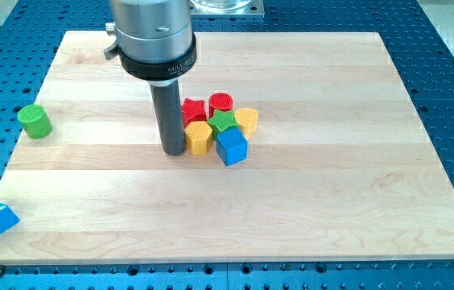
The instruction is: Move the triangle into the hexagon
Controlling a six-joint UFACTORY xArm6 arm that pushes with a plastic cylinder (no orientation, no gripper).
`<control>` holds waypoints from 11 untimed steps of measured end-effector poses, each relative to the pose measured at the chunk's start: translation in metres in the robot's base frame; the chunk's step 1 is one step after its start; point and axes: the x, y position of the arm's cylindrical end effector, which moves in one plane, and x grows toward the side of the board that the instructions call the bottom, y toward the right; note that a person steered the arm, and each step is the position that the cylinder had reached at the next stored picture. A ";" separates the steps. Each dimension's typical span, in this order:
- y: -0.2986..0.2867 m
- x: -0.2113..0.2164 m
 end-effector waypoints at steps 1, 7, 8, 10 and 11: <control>-0.003 0.012; -0.218 0.089; -0.200 0.066; -0.231 0.078; -0.208 0.077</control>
